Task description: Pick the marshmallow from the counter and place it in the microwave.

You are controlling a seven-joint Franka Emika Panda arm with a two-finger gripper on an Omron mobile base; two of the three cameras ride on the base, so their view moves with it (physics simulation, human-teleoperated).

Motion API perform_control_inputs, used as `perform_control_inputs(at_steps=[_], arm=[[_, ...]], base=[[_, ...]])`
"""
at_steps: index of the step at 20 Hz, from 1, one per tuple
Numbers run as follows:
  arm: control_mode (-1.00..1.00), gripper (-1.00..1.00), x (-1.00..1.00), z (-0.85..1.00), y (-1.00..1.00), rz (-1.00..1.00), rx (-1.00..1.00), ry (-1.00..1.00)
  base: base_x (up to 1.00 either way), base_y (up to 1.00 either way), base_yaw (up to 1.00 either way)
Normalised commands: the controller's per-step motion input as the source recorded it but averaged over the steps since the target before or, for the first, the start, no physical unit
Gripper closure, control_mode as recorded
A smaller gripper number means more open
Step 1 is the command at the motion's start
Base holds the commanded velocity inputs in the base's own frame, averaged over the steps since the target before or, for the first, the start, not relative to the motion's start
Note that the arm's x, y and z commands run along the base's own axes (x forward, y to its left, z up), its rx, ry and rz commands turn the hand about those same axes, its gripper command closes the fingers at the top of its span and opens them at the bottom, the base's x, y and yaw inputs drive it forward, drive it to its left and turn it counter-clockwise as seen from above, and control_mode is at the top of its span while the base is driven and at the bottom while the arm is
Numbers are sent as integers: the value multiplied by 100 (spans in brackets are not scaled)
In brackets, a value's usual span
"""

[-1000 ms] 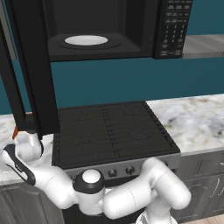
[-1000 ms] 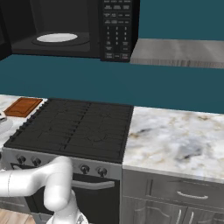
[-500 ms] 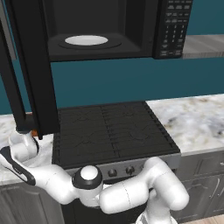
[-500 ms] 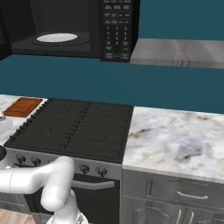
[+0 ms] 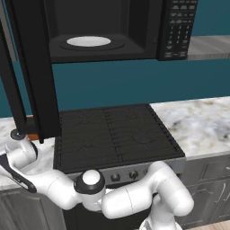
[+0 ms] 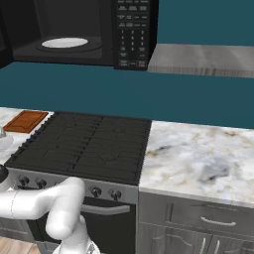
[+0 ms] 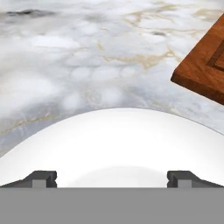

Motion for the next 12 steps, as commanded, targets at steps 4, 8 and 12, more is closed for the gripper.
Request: perform_control_inputs(at_steps=[4,8,12], arm=[[-100,-100,-2,-15,0,-13,0,0],[-100,-100,-16,-6,0,-11,0,0],[-100,-100,-14,0,0,-10,0,0]], base=[[0,0,0],[0,0,0],[0,0,0]])
